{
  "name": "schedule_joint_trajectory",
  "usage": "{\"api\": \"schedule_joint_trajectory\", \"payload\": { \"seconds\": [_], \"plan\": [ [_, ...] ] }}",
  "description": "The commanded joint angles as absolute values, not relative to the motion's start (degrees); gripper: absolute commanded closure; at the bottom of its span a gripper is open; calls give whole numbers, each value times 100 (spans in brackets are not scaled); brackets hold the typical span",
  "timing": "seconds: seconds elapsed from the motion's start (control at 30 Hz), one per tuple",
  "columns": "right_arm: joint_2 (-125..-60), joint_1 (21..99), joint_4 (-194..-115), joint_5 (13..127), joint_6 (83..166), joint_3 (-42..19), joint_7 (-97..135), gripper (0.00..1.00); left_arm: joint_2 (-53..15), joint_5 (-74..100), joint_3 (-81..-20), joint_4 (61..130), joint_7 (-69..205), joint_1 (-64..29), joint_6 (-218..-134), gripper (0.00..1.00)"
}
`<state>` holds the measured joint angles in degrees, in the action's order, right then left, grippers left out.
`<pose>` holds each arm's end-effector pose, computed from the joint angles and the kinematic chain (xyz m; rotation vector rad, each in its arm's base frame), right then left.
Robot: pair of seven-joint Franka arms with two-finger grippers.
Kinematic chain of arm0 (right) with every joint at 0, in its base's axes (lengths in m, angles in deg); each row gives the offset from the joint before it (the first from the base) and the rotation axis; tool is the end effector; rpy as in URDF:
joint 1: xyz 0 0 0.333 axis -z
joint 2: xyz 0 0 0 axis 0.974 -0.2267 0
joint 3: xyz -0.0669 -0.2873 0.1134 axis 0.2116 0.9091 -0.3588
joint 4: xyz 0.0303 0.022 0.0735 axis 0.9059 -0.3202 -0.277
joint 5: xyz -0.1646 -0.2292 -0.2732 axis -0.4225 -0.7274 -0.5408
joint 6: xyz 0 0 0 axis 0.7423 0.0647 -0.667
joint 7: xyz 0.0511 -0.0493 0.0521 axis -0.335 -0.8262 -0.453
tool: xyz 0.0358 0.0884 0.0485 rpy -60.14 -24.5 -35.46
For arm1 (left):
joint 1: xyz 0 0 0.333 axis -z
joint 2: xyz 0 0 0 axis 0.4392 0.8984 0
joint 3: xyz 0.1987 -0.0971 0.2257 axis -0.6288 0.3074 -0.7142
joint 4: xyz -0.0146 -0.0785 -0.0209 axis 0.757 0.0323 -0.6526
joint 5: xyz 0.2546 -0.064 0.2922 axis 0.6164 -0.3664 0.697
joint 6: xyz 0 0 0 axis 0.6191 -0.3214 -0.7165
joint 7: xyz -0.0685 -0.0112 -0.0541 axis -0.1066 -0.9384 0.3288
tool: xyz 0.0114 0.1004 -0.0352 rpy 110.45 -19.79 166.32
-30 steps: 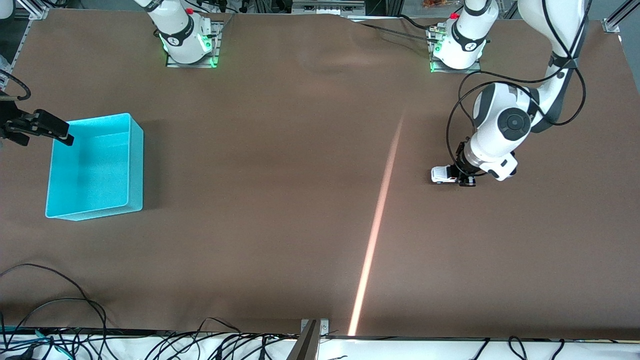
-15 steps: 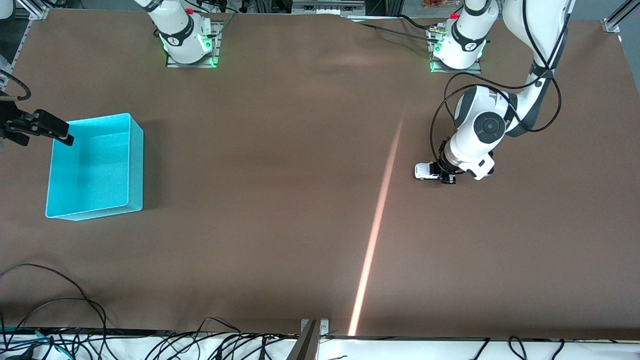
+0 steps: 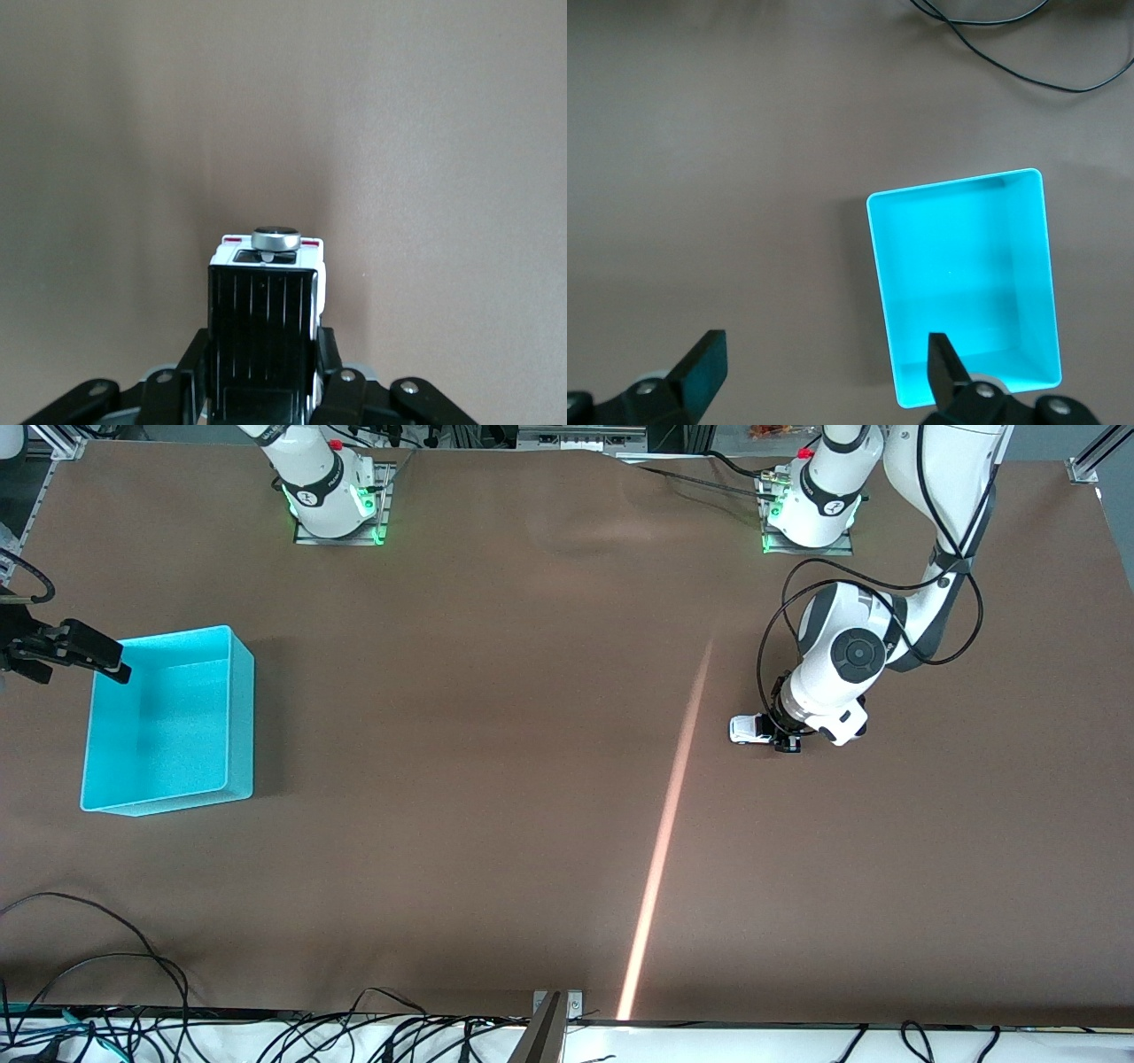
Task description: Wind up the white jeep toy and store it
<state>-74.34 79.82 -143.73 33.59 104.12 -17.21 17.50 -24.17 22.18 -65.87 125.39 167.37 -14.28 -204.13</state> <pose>0.5906 -0.0300 0.5991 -3.1368 -0.0178 -0.0582 0.5156 -0.1361 0.1997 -2.1558 -2.1996 0.0856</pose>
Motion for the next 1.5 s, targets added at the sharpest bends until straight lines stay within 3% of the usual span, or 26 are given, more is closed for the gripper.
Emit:
{"api": "schedule_joint_trajectory", "payload": {
  "seconds": [0.0,1.2,1.37,1.47],
  "plan": [
    [-7495,7997,-14213,3437,10357,-1718,1825,0,-2306,2238,-6591,12561,16704,-1691,-20542,99],
    [-7495,7997,-14222,3455,10313,-1718,1790,0,-1928,3679,-6599,12543,15148,-3782,-21069,97],
    [-7504,8006,-14231,3446,10304,-1718,1834,0,-1919,3793,-6599,12534,15148,-3853,-21069,90],
    [-7504,8006,-14222,3446,10304,-1718,1843,0,-1919,3793,-6599,12526,15148,-3862,-21069,80]
  ]
}}
